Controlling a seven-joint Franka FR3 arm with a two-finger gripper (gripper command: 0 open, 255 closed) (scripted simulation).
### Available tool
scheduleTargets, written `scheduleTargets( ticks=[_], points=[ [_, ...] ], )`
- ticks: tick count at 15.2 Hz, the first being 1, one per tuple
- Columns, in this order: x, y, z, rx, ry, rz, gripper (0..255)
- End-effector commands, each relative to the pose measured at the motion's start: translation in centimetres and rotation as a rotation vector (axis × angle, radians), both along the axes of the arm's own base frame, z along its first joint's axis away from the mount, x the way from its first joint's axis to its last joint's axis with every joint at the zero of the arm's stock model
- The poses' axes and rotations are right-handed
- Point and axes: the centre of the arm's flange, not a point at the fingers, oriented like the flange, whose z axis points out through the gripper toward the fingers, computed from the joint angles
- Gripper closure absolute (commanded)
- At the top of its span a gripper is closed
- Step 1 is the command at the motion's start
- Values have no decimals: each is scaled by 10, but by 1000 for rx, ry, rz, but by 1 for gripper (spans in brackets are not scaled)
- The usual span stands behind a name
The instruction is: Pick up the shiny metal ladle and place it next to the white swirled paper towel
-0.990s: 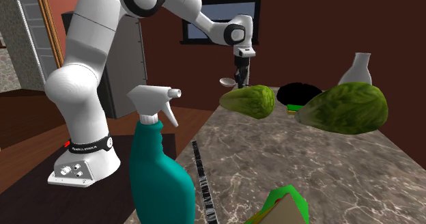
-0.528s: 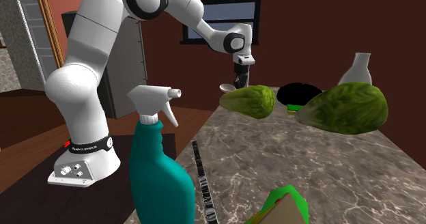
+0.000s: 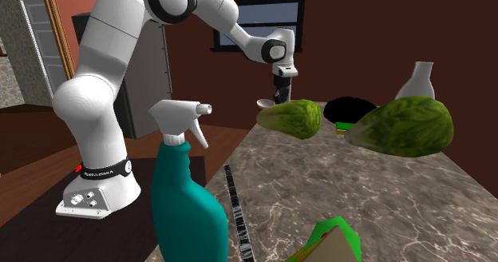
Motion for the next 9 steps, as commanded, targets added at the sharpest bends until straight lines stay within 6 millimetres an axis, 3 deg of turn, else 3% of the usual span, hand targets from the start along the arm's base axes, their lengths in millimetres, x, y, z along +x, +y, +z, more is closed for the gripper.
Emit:
scheduleTargets(
  ticks=[1,6,9],
  points=[
    [0,0,0,0,0,0,0],
    [0,0,0,0,0,0,0],
    [-1,-4,39,0,0,0,0]
  ],
)
